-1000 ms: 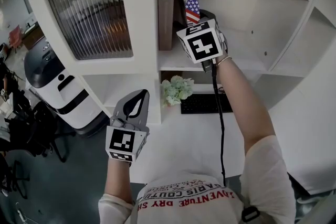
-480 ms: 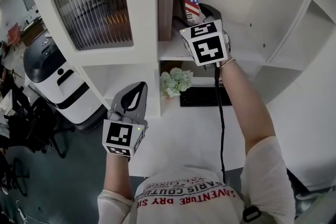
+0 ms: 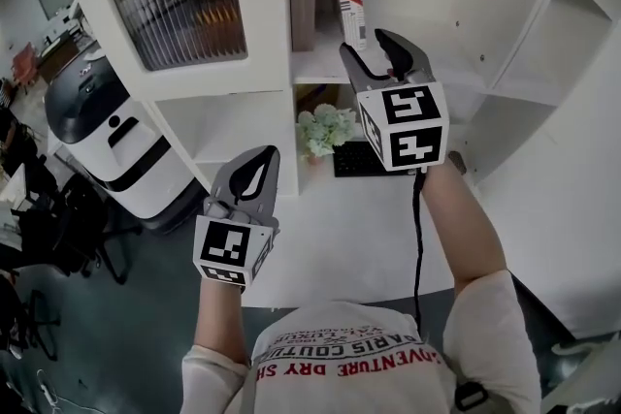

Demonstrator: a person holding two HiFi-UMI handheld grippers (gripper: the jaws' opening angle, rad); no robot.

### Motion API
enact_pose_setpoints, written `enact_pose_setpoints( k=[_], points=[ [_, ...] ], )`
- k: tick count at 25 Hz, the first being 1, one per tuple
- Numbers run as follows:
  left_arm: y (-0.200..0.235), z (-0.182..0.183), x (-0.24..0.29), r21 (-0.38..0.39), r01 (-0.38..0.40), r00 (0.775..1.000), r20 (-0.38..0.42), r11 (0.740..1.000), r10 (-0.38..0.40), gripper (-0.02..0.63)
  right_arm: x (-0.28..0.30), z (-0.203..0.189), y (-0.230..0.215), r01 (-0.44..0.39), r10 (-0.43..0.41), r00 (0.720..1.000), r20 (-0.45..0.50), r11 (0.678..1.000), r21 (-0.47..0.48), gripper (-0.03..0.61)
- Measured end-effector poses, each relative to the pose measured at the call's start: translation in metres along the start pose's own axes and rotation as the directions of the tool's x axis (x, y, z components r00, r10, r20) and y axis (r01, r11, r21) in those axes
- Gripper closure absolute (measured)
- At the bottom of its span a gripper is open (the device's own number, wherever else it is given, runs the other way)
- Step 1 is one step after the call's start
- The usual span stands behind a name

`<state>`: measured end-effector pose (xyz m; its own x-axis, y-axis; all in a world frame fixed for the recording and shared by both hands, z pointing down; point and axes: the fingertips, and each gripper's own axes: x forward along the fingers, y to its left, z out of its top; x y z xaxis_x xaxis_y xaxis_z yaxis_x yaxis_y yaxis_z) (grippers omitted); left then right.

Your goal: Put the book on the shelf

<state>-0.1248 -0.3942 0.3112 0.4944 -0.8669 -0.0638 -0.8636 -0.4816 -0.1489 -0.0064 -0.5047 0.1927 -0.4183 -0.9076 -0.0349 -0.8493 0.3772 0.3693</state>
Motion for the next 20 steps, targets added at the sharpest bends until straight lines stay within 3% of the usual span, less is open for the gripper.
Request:
enact_pose_setpoints(
  k=[3, 6, 14, 20],
  points=[
    [-0.005, 0.000, -0.008, -0.003, 0.004, 1.000, 0.002, 1.000, -0.004, 0.609, -0.027, -0.006, 0.004, 0.024, -0.026, 0.998, 0.050, 0.999, 0.033, 0.465],
    [-0.012, -0.002, -0.015, -0.007, 0.016, 1.000, -0.008, 1.000, -0.016, 0.609, -0.052, -0.019, 0.009, 0.037, -0.040, 0.997, 0.069, 0.998, 0.047, 0.522],
    [-0.026, -0.005, -0.029, -0.006, 0.034, 0.999, -0.014, 0.999, -0.035, 0.609, -0.108, -0.069, 0.032, 0.007, -0.012, 0.997, 0.073, 0.998, 0.070, 0.575],
    [-0.031, -0.009, -0.031, -0.016, 0.036, 0.999, -0.019, 0.999, -0.037, 0.609, -0.135, -0.109, 0.044, -0.011, 0.004, 0.998, 0.066, 0.994, 0.107, 0.577]
  ],
)
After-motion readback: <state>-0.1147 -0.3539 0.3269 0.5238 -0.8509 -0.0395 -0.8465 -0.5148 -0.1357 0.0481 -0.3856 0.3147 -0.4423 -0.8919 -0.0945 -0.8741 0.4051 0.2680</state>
